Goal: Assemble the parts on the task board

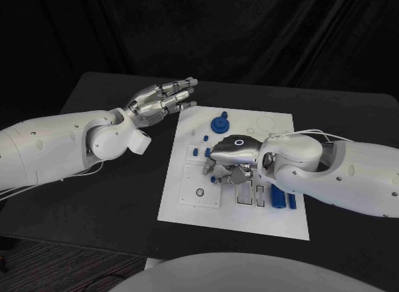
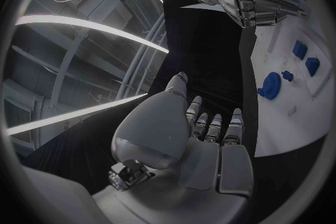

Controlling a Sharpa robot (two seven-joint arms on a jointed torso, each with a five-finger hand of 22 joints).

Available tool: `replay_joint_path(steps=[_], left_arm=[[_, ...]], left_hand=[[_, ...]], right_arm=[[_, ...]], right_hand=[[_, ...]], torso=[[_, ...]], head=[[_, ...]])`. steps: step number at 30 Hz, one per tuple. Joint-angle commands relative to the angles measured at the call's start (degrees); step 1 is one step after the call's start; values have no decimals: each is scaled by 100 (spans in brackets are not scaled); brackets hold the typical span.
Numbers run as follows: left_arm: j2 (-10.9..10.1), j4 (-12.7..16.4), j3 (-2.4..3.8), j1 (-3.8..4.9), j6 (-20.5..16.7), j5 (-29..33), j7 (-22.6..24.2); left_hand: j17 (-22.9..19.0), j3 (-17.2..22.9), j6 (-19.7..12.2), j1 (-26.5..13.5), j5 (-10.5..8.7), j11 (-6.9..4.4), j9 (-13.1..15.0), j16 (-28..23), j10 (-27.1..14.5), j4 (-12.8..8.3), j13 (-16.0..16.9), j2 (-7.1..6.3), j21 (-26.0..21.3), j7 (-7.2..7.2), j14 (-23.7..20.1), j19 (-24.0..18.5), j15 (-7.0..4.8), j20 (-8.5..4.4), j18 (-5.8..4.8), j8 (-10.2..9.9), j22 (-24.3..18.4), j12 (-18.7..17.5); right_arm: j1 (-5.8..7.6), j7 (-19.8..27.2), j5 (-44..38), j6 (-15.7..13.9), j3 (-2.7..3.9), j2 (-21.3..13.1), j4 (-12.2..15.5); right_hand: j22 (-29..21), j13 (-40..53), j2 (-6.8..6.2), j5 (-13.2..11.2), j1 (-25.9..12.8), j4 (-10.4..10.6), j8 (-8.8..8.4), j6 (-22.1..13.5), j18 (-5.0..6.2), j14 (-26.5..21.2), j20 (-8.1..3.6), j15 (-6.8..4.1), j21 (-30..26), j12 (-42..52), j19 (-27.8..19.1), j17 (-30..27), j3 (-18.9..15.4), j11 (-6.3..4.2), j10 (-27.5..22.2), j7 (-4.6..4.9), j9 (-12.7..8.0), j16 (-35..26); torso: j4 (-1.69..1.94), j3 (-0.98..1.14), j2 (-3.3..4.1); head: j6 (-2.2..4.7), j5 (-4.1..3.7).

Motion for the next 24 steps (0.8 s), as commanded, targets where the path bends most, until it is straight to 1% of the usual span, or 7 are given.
replay_joint_path(steps=[1,5,13,19,22,23,24], left_arm=[[13,0,6,-8,117,-7,30],[14,-10,6,-9,130,-7,20],[22,-28,6,-12,146,-7,17],[9,-22,6,-16,160,-7,8],[-4,-11,6,-16,159,-7,3],[-12,-5,6,-16,157,-7,2],[-20,0,6,-16,155,-7,1]], left_hand=[[1,4,14,-22,-30,54,8,1,-1,-22,3,58,5,33,0,10,57,15,101,28,9,17],[1,4,14,-22,-30,54,8,1,-1,-22,3,58,5,33,0,10,57,15,101,28,9,17],[1,4,16,-23,-34,55,8,2,-1,-22,3,58,7,34,1,13,61,18,102,30,12,18],[2,4,21,-26,-44,57,9,4,-2,-23,3,61,11,36,3,22,70,23,103,34,20,18],[2,4,21,-26,-44,57,9,4,-2,-23,3,61,11,36,3,22,70,23,103,34,20,18],[3,3,30,-28,-49,60,10,6,0,-23,4,62,14,38,5,28,74,25,104,38,27,22],[3,3,30,-28,-49,60,10,6,0,-23,4,62,14,38,5,28,74,25,104,38,27,22]], right_arm=[[-32,-44,-15,-23,-2,4,-9],[-42,-2,-15,-75,-2,-8,-12],[-48,55,-15,-130,-2,-49,-2],[-40,191,-11,-492,-2,-226,114],[36,244,66,-681,-1,-389,228],[100,266,124,-757,-1,-463,275],[164,280,174,-809,-1,-528,315]], right_hand=[[154,21,33,-72,-78,0,-1,-156,97,-90,14,-6,-154,48,-65,-38,-143,24,-243,-65,-27,-34],[111,47,82,-158,-95,21,5,-480,137,-226,27,-17,-422,140,-155,-109,-432,72,-635,-168,-40,-62],[95,89,121,-256,-78,88,14,-565,150,-311,31,-19,-575,312,-189,-162,-663,87,-840,-181,-27,-71],[91,124,89,-391,-56,248,31,-611,156,-338,35,-20,-657,485,-182,-178,-869,92,-996,-175,-16,-46],[95,138,88,-393,-57,330,34,-616,155,-332,34,-22,-656,549,-167,-173,-915,88,-1020,-159,-15,-28],[107,155,100,-372,-64,405,29,-638,142,-310,45,1,-616,625,-137,-147,-943,86,-1008,-85,-21,9],[114,161,110,-359,-54,421,28,-644,138,-296,46,1,-588,651,-122,-124,-944,84,-1004,-80,-22,33]], torso=[[-1,-1,0],[0,-1,2],[0,0,0],[-2,-1,-1],[-3,0,0],[-4,0,0],[-4,0,0]], head=[[-1,4],[-1,-3],[-1,-10],[-1,-11],[-1,-24],[-1,-35],[-1,-45]])
